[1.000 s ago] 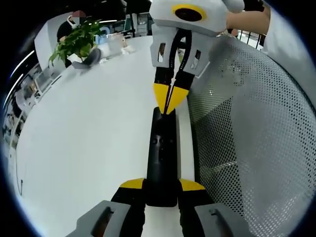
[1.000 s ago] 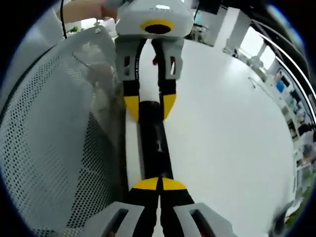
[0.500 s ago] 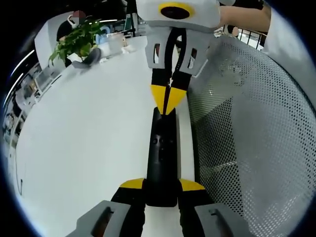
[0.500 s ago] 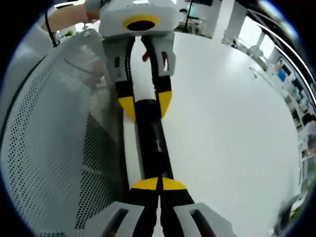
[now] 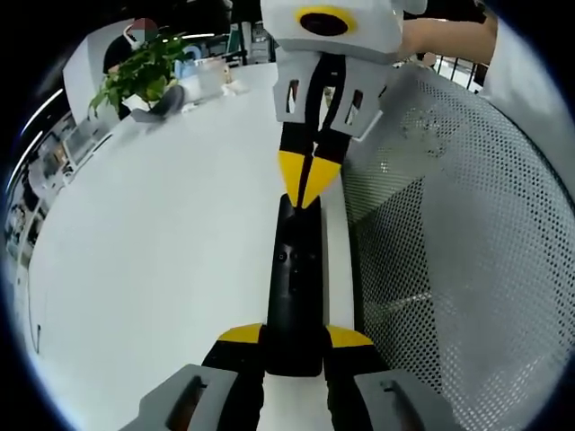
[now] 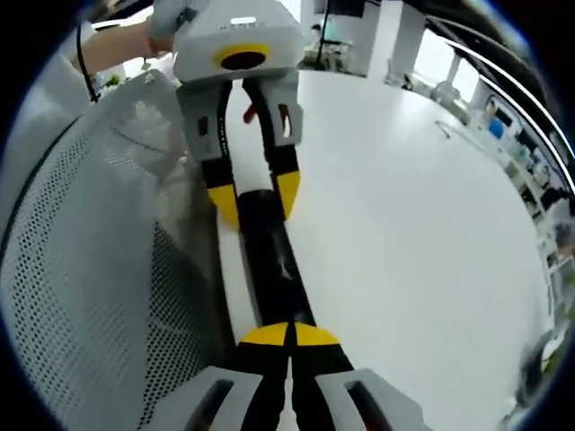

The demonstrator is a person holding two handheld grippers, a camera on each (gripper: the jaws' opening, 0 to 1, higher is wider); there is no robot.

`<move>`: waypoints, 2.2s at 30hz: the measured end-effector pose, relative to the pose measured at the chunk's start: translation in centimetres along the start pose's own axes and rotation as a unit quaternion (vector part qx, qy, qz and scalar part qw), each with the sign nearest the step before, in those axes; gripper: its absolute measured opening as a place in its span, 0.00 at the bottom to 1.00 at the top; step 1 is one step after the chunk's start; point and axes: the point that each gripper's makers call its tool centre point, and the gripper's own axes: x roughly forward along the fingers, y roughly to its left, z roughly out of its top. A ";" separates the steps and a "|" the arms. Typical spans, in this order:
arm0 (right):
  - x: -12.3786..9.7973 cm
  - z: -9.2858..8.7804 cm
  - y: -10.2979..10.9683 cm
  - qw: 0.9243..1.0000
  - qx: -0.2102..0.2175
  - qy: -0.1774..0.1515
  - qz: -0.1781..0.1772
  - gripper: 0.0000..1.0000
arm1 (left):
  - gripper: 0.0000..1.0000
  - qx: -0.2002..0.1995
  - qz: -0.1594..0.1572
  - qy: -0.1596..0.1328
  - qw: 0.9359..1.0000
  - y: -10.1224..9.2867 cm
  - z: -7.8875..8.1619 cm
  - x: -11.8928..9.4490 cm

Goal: Press the specified remote control buttons in sequence, fully releasing each button before pressing the next.

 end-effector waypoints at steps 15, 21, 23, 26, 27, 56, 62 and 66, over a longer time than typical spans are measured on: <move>0.5 1.2 0.2 0.999 0.016 -0.033 0.003 0.00 | 0.24 -0.003 0.003 -0.004 1.000 0.1 0.1 0.0; 0.7 1.4 0.5 1.000 -0.012 -0.021 0.012 0.00 | 0.24 -0.004 0.002 -0.005 1.000 0.1 0.0 0.0; 0.7 1.3 0.5 1.000 -0.024 -0.018 0.008 0.00 | 0.24 -0.004 0.003 -0.006 1.000 0.1 0.0 0.0; 0.7 1.3 0.5 0.999 -0.038 -0.010 0.005 0.00 | 0.24 -0.004 0.003 -0.007 1.000 0.1 0.0 0.0; 0.7 1.2 0.5 0.999 -0.049 -0.002 0.004 0.00 | 0.24 -0.004 0.003 -0.007 1.000 0.1 0.0 0.0; 0.6 1.3 0.2 0.998 -0.043 -0.009 0.039 0.00 | 0.24 -0.004 0.002 -0.008 1.000 0.2 0.0 0.0; 0.6 1.3 0.2 0.998 -0.041 -0.016 0.039 0.07 | 0.24 -0.001 -0.001 -0.006 1.000 0.2 -0.1 -0.1; 0.9 1.3 0.4 0.997 -0.067 -0.003 0.041 0.04 | 0.24 0.000 -0.001 -0.006 1.000 0.2 -0.1 -0.1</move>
